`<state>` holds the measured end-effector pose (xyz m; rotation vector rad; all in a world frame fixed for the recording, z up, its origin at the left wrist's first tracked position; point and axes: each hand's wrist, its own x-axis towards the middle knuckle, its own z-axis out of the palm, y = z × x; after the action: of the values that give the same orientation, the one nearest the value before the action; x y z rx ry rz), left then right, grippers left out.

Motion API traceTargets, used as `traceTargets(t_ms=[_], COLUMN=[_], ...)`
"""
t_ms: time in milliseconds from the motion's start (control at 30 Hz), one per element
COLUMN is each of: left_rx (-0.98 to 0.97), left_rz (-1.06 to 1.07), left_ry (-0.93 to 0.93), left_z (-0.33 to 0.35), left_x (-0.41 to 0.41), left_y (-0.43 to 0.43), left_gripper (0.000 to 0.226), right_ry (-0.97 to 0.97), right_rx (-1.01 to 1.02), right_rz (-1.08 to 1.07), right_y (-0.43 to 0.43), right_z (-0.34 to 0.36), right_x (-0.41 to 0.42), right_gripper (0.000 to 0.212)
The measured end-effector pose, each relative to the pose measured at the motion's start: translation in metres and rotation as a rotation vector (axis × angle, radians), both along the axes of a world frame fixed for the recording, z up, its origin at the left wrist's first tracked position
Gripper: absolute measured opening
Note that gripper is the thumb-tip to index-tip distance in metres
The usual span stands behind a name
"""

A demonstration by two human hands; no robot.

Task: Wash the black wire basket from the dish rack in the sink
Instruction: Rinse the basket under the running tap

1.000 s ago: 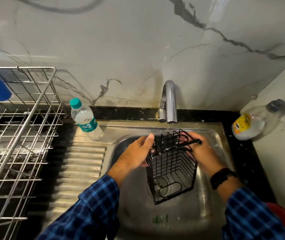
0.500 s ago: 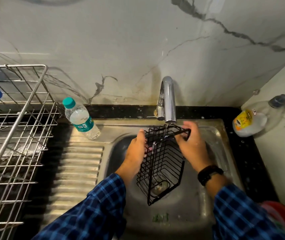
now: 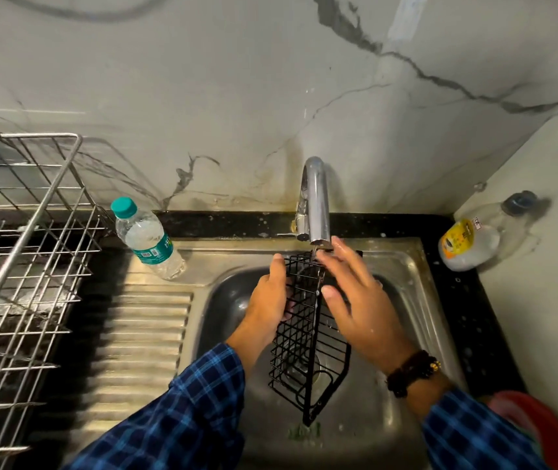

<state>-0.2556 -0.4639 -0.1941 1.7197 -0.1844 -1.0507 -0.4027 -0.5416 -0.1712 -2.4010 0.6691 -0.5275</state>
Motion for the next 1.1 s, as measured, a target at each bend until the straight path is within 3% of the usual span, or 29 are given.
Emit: traceTargets(t_ms=[200,333,400,500,600,733,800,967,1100], left_rx=[0.051,0.097,0.103,0.083,0.049,0.012,-0.001,-0.002,-0.006], left_rz=[0.049,0.109,0.106,0.129,0.246,0.383,0.433,0.498,0.485], left_ry=[0.002,0.046,0.053,0.112,0.217,0.315,0.329,0.371,0.365], left_z=[0.015,0.020,0.025,0.023,0.019,0.019,0.016,0.013,0.027], left_x=[-0.012,-0.022,-0.028,-0.038,-0.040,-0.033,-0.029,-0.023,-0.029], left_y=[0.001,0.002,0.008,0.016,0.022,0.028,0.031,0.036,0.037], left_gripper=[0.082,0.109,0.096,0.068,0.065,0.067,0.070,0.073,0.064], right_ry=[-0.136,-0.130,-0.123,-0.094,0.018,0.097,0.164,0.180,0.132], right_rx=[0.214,0.277,0.387,0.553,0.589,0.551,0.521,0.671,0.634], right_rz=[-0.197,-0.543,-0.640,-0.705,-0.598,-0.206,-0.094,-0.080,-0.073], right_y=[0.029,0.048,0.042,0.031,0.025,0.018,0.014,0.009,0.009], right_z=[0.000,0.005,0.014,0.023,0.023,0.012,0.006,-0.001,0.009], right_x=[0.021,0.037,0.043,0.047,0.053,0.045,0.025,-0.008,0.022], right_gripper=[0.060,0.054,0.034,0.043,0.046,0.022,0.021,0.028,0.025])
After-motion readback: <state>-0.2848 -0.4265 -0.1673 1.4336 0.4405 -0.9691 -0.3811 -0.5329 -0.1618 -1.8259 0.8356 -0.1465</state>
